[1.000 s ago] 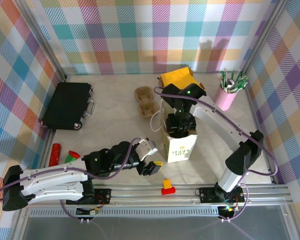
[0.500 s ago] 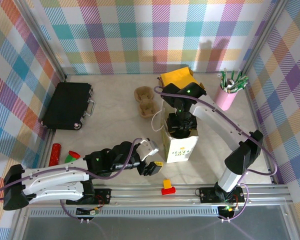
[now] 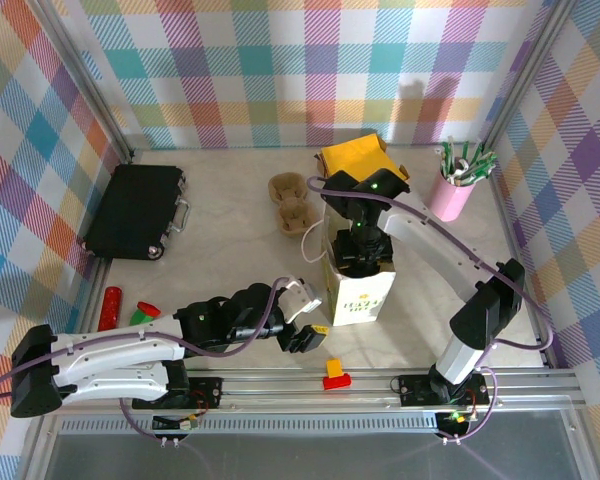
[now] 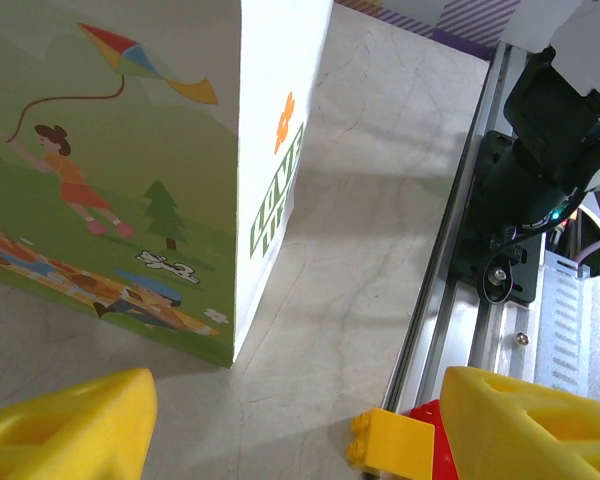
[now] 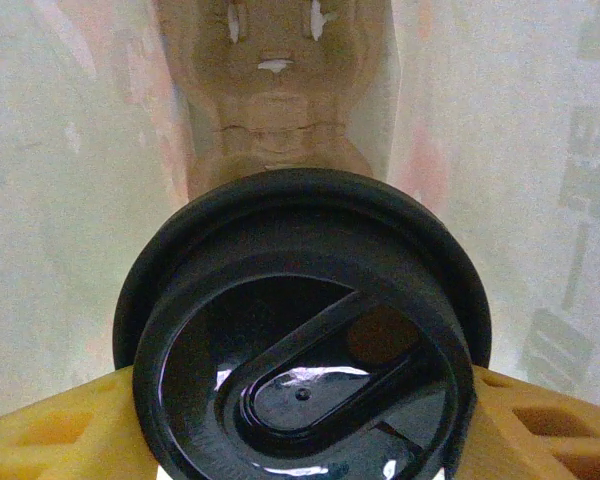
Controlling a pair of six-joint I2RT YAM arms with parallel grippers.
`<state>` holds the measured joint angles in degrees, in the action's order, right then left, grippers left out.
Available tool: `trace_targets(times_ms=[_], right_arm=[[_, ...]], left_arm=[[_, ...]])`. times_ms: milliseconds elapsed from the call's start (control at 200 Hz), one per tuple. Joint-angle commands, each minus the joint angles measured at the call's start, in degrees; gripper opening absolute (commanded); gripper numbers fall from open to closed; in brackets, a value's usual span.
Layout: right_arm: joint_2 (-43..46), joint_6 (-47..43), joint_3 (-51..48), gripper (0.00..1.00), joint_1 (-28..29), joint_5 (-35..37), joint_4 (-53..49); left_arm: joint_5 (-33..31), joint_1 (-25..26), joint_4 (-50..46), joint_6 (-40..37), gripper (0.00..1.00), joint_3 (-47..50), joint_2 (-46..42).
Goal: Pack the takeout coffee
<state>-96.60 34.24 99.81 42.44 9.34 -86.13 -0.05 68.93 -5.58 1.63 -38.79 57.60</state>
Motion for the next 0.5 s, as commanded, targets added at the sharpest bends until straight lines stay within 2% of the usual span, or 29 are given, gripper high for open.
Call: trace_targets(times_ms=[0,495], right_arm=[[2.03,0.99,-0.62,0.52,0.07,-0.5,-0.13],[3.27,0.72,-3.74,0.52,-0.36,-1.73,1.7]], left_arm=[[0.58,0.33,2.15,-0.75,0.75,-0.95,0.12],[0.06,0.27,2.67,-0.45,0.75,-0.94,1.07]])
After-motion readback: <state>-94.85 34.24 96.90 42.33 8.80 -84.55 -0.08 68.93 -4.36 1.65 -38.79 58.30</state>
